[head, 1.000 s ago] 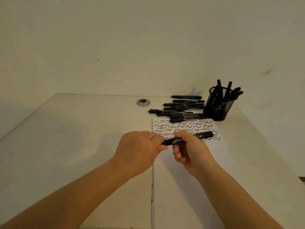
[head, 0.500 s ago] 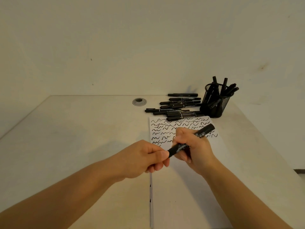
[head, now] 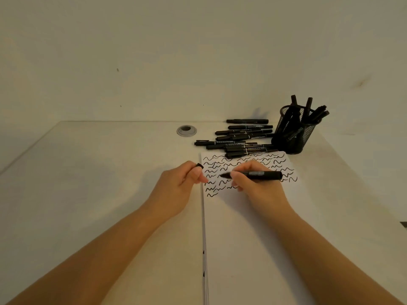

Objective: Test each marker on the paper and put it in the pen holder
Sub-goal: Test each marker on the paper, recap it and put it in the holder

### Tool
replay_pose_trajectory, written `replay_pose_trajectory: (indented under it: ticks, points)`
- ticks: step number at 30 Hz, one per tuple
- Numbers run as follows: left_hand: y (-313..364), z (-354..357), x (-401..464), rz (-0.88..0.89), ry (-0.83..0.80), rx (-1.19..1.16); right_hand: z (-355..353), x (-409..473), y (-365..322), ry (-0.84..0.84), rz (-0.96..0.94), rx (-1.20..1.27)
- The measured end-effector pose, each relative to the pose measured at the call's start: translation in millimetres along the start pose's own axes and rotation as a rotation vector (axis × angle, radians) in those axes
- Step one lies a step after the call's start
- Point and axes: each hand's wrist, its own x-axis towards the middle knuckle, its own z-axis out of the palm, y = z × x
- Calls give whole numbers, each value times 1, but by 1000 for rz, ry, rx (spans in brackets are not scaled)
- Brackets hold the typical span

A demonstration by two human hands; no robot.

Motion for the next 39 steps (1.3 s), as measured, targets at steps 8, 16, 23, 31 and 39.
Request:
replay_pose_trajectory:
  ticks: [8,16,23,31,39]
  points:
    - [-12,6,2,49,-106,137,3,-3,9,-4,22,-146]
    - [-11,4,-3,76,-76,112,4,-2,11,49,8,-220]
    - [-15,4,-4,47,-59,52,-3,-1,11,248,-40,-148]
    - [-15,6,-5,61,-87,-11,-6,-6,4,61,13,250]
    - [-14,6,-6,98,-106,13,-3,-6,5,-90,54,420]
